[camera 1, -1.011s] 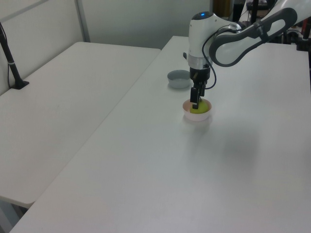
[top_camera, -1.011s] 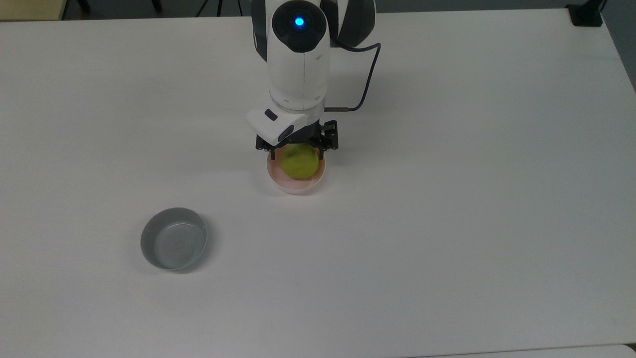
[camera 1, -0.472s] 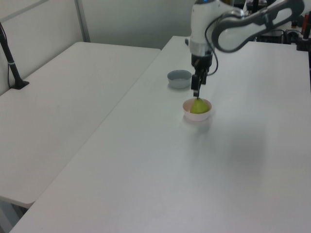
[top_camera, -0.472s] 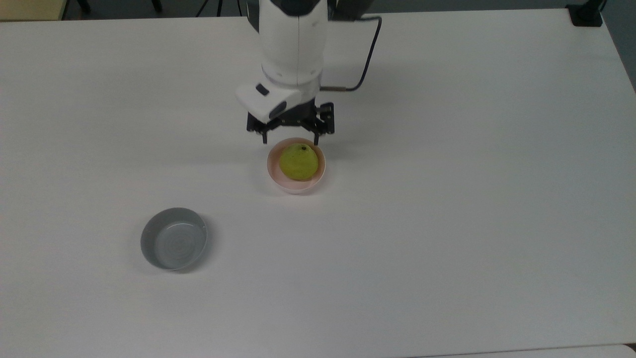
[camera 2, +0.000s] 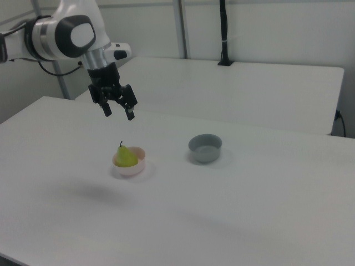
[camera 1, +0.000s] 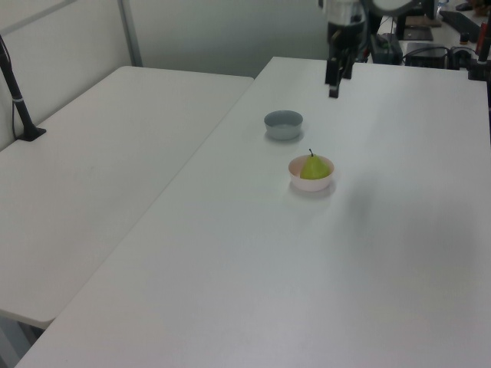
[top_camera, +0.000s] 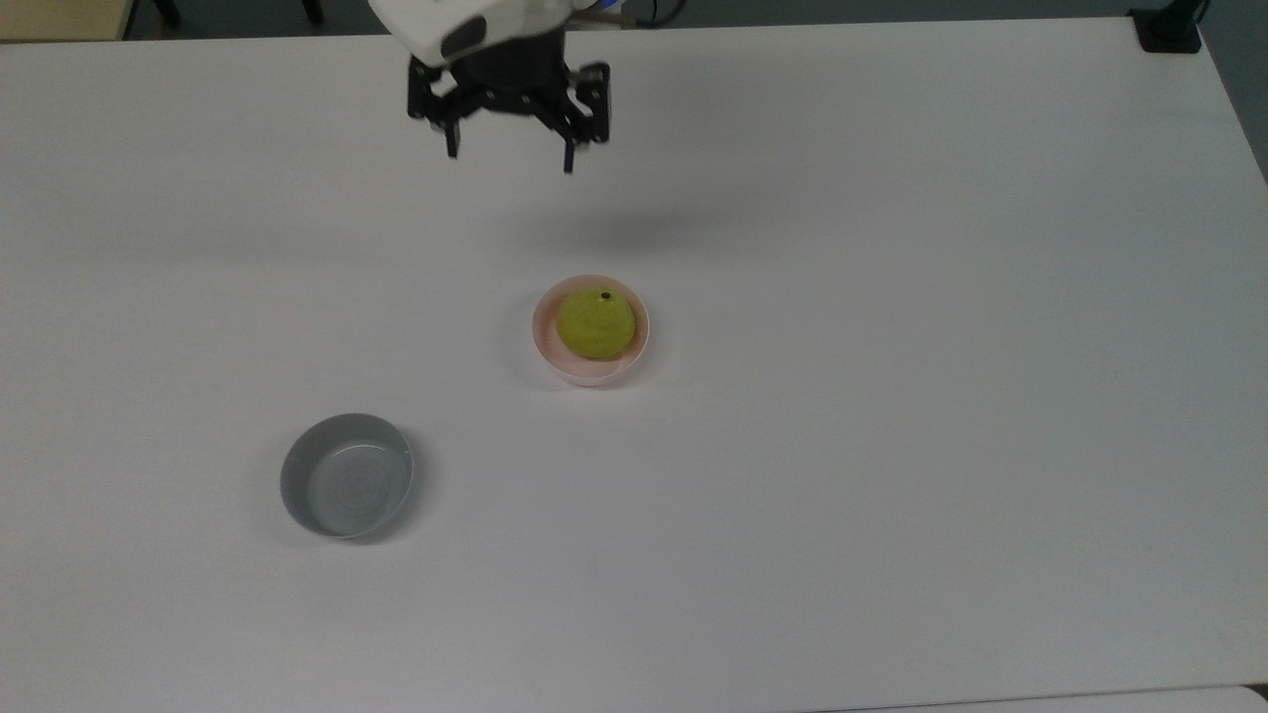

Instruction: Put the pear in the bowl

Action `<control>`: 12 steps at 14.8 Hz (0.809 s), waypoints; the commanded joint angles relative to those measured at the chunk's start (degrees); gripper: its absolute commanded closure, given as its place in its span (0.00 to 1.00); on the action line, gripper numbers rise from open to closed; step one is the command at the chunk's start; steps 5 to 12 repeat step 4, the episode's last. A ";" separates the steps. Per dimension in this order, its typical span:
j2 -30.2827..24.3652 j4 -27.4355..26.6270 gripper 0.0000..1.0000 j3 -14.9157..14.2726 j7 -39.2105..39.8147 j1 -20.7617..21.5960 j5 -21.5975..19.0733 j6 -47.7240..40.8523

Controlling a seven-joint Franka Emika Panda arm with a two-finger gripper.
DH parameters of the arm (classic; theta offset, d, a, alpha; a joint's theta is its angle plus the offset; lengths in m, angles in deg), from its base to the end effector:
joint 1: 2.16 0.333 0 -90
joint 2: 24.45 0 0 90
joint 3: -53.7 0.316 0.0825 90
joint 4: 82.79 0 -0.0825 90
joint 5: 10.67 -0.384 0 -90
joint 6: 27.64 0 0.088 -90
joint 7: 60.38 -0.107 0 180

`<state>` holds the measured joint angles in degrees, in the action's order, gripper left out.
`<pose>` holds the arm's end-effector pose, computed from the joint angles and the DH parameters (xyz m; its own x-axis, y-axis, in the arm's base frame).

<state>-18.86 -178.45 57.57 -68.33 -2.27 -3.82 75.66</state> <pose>0.5969 0.0276 0.5423 0.9977 -0.0455 0.0495 -0.0504 -0.9932 0.1046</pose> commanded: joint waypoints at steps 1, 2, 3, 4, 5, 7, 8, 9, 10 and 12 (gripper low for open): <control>-3.13 -0.94 0.00 -1.59 3.73 0.19 -0.52 -4.06; -3.13 -0.33 0.00 -1.59 3.65 0.02 -0.61 -4.07; -3.04 0.11 0.00 -1.59 3.64 0.01 -0.79 -4.07; -3.04 0.21 0.00 -1.59 3.47 0.01 -1.14 -4.07; -3.04 0.21 0.00 -1.59 3.47 0.01 -1.14 -4.07; -3.04 0.21 0.00 -1.59 3.47 0.01 -1.14 -4.07; -3.04 0.21 0.00 -1.59 3.47 0.01 -1.14 -4.07; -3.04 0.21 0.00 -1.59 3.47 0.01 -1.14 -4.07; -3.04 0.21 0.00 -1.59 3.47 0.01 -1.14 -4.07; -3.04 0.21 0.00 -1.59 3.47 0.01 -1.14 -4.07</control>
